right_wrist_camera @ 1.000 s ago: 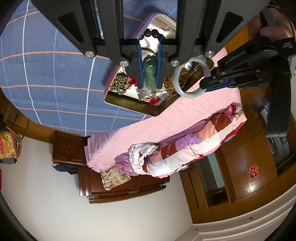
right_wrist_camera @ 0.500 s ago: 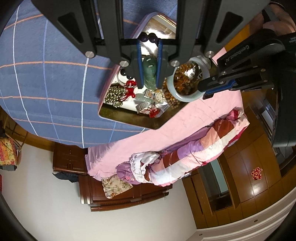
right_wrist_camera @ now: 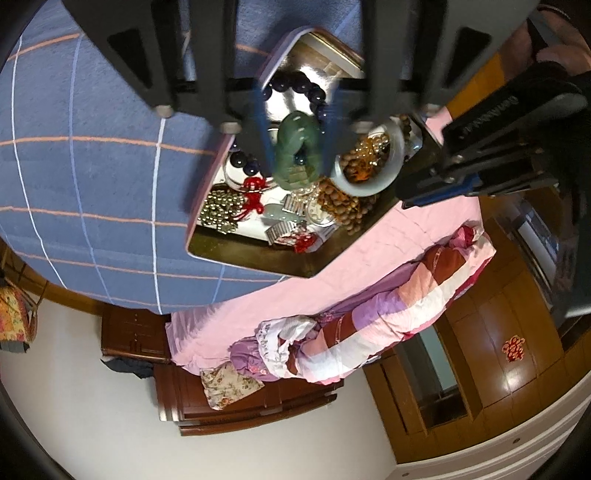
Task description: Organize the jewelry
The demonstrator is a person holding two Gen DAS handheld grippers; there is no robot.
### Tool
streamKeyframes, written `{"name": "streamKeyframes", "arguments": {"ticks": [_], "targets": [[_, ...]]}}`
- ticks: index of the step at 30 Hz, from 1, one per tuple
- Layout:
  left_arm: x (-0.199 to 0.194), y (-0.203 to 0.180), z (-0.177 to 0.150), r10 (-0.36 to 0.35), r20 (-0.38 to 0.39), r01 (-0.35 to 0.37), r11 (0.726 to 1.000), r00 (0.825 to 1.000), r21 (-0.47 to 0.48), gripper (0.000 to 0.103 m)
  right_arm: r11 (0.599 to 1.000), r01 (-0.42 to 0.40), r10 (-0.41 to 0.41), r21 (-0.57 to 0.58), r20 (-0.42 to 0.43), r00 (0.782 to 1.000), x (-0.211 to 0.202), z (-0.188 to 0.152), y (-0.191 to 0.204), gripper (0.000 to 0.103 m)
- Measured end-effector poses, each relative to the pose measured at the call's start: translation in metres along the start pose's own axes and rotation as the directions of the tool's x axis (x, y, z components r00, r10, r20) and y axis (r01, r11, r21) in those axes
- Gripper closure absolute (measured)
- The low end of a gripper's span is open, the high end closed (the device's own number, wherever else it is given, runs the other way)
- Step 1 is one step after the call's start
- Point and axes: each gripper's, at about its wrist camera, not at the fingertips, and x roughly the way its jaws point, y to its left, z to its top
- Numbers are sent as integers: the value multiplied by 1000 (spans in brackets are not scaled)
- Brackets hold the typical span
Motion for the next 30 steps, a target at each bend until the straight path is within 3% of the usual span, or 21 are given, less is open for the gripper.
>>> {"name": "streamKeyframes", "arguments": {"ticks": [3,4,5,6,30], "targets": [[-3,1,1,9,13,-9,1000,1000,-8,53,1000,10,-10,12,14,1000,-5,0,-2,53],[-4,2,1,15,21,-15,1000,1000,-10,46,1000,14,-14,15,20,1000,-7,0,-3,47],[-7,2,1,17,32,-16,1000,999,-12,44,999,26,-27,21,26,999,-9,0,-4,42],[-9,3,1,19,42,-18,1000,999,-14,43,999,33,-34,23,31,999,-11,0,-4,38],[-41,19,2,43,111,-36,997,993,-70,39,993,111,-114,29,97,989,-42,3,-2,32]]}}
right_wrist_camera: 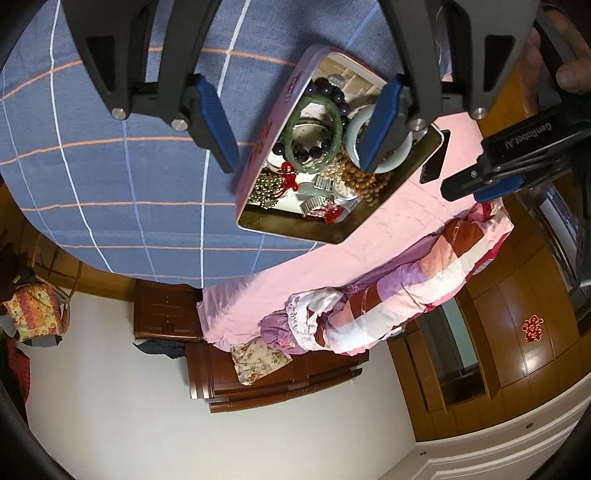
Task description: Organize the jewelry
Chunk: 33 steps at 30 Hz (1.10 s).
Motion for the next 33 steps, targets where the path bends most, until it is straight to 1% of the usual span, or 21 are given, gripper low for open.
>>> {"name": "streamKeyframes", "arguments": {"ticks": [33], "targets": [[4,2,-5,4,-7,-4,1000,1000,-3,38,1000,-2,2,-1,-15,1000,4,-5,3,30]]}}
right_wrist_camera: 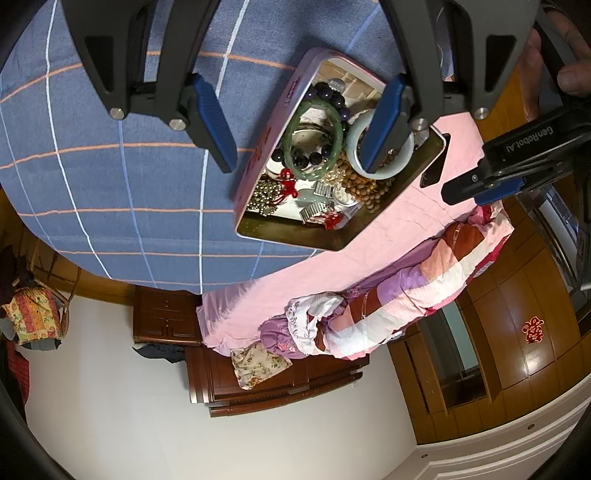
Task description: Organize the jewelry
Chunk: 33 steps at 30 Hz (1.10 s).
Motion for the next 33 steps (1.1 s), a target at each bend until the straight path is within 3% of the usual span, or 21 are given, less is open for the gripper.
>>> {"name": "streamKeyframes", "arguments": {"ticks": [23,33], "targets": [[1,7,3,3,-6,-3,1000,1000,-21,38,1000,4,-4,-4,-8,1000,4,-3,0,27],[3,4,2,36,-6,-36,999,999,-2,38,1000,6,-6,-5,-11,1000,4,-3,0,27]]}}
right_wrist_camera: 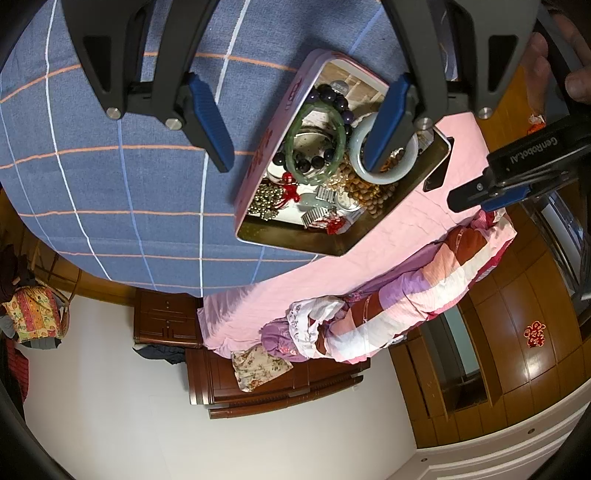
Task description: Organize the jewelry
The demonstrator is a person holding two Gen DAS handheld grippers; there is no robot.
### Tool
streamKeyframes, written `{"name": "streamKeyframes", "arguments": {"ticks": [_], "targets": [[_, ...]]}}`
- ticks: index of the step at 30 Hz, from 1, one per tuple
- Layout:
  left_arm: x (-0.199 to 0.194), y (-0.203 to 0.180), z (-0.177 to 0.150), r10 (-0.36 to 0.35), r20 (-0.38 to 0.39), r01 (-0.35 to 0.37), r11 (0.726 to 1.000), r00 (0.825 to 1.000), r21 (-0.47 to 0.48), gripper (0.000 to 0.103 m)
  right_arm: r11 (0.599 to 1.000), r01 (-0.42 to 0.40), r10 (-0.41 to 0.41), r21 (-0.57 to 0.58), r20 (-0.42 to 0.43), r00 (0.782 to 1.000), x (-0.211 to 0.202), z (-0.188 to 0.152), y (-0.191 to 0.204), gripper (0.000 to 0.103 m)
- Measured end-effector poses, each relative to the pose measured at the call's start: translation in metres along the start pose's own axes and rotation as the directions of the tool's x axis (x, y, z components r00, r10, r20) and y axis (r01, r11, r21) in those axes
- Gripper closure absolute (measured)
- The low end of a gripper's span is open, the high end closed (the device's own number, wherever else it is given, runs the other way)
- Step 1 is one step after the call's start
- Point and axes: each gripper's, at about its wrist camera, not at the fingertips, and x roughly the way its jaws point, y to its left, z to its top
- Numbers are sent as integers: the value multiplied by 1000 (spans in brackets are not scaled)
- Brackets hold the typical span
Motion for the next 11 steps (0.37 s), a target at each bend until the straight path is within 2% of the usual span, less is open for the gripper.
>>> {"name": "streamKeyframes", "arguments": {"ticks": [8,11], "targets": [[1,1,-1,35,13,-35,999,999,15,38,1000,1,-1,-1,-2,1000,0,-1,-1,25],[0,-2,0,25,11,-25,1000,1000,19,38,1000,0,0,0,-1,1000,0,0,0,25]]}}
